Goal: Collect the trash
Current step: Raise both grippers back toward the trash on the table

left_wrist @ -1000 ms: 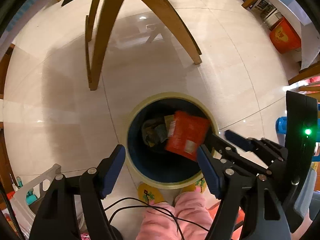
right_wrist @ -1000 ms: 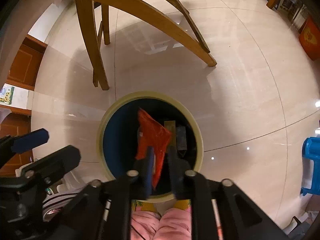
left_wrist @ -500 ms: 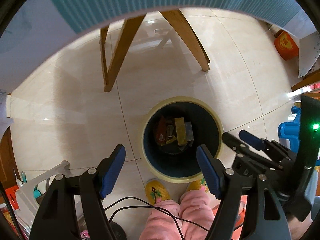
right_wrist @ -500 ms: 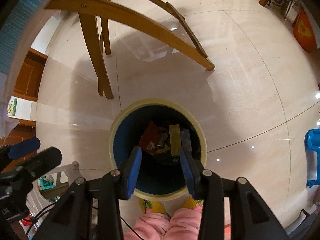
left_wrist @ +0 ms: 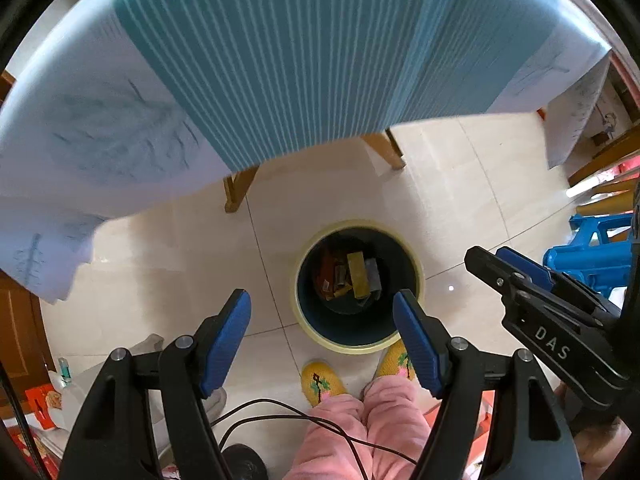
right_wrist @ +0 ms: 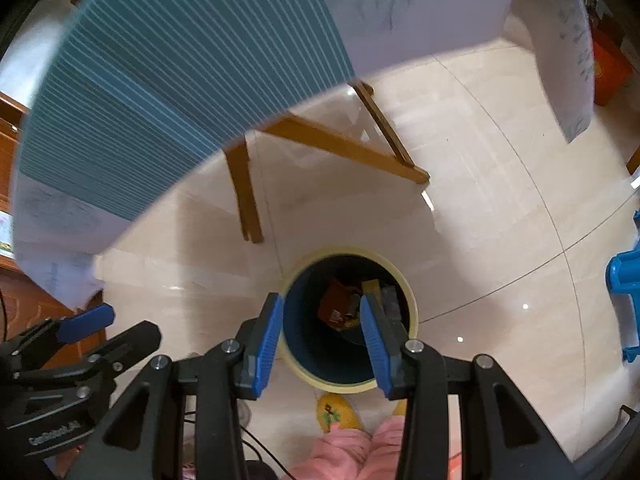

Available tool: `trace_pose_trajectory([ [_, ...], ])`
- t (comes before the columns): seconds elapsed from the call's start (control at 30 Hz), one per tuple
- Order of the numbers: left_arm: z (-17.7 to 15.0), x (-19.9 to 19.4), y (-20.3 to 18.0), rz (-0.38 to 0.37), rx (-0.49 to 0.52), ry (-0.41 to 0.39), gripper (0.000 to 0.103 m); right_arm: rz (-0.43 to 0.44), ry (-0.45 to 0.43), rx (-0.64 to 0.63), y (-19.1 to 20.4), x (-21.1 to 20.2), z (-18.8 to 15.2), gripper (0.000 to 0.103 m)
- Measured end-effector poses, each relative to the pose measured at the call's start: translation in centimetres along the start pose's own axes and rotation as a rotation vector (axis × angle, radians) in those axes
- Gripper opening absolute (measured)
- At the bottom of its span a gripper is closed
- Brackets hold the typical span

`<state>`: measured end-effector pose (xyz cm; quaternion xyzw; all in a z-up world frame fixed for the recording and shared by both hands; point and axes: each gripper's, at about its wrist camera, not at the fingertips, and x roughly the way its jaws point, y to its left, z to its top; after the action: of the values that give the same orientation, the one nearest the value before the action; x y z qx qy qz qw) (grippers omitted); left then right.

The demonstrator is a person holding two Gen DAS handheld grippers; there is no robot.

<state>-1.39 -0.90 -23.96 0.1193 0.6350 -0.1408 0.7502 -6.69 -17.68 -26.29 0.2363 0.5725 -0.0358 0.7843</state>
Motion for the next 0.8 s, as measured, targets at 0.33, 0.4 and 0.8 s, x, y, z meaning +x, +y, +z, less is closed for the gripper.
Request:
trace_pose_trajectory([
  [0.33, 1.4, -9.3, -1.0, -0.017, 0.002, -0.075, 0.072, 0.065, -0.086, -0.016, 2.6, -9.4, 2.0, 0.041],
  [0.4, 1.7, -11.0, -1.2, -0.017, -0.002, -0.097, 0.072, 0.078, -0.105, -0.032, 3.1, -11.2, 2.6, 0.041],
  [0.8, 2.6, -18.7, -1.2, 0.019, -0.05, -0.182, 0.072, 0.143, -0.177, -0.112, 5.4, -18.6, 4.6, 0.041],
])
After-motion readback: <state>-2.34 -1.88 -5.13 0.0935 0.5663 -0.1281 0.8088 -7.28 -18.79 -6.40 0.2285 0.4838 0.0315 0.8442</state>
